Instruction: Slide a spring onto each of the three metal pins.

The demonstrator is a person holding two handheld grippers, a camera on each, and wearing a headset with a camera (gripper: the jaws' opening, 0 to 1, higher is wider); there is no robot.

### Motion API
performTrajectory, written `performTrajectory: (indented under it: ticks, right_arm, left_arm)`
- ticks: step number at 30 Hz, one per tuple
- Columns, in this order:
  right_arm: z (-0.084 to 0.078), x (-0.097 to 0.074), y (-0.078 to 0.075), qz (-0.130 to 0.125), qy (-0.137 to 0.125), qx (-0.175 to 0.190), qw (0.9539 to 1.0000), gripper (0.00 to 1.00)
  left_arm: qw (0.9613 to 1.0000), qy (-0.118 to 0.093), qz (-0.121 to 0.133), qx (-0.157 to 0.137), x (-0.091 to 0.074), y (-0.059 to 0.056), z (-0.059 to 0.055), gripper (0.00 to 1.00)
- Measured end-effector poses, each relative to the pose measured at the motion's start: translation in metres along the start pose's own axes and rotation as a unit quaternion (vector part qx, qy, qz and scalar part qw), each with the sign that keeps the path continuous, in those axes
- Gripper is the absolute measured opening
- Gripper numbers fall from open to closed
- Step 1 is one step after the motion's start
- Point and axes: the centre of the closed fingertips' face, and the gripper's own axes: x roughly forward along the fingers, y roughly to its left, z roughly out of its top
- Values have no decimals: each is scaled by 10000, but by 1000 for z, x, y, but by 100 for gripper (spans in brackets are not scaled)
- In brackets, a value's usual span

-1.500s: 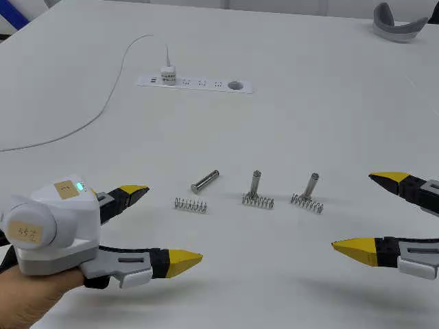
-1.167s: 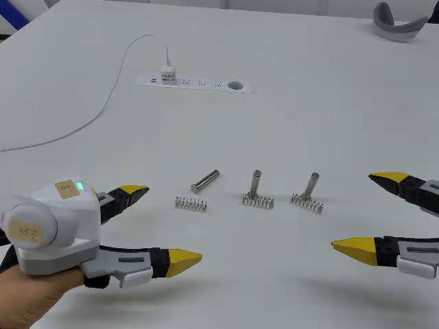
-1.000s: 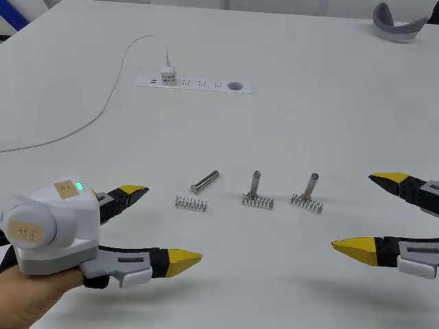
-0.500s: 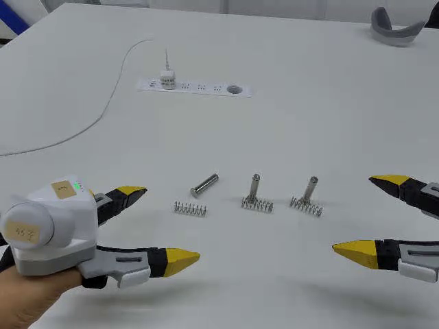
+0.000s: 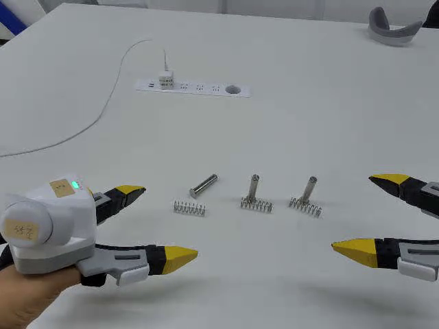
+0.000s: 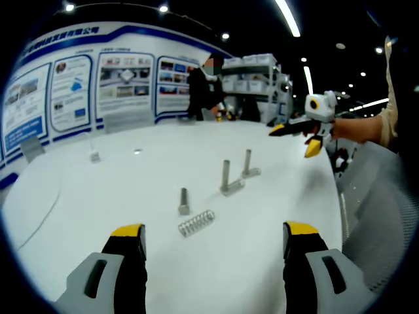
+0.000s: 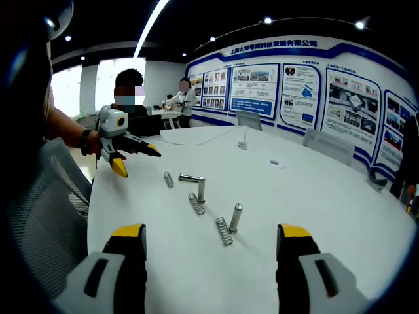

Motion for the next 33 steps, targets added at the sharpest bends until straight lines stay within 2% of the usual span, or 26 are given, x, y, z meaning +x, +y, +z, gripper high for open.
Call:
performTrajectory:
  ticks: [12, 17, 26, 33]
  right_arm:
    - [1, 1, 1, 10, 4, 2, 10000, 83]
    - [2, 1, 3, 14, -5, -8, 10000, 83]
    - [2, -1, 4, 0, -21, 27, 10000, 83]
    - [0, -2, 3, -27, -18, 67, 10000, 83]
  left_arm:
    - [10000, -11, 16, 83, 2, 4, 7, 84]
    - [9999, -5, 28, 141, 6, 9, 15, 81]
    - [9995, 59, -5, 324, 20, 19, 30, 74]
    - [9990, 194, 16, 396, 33, 30, 36, 66]
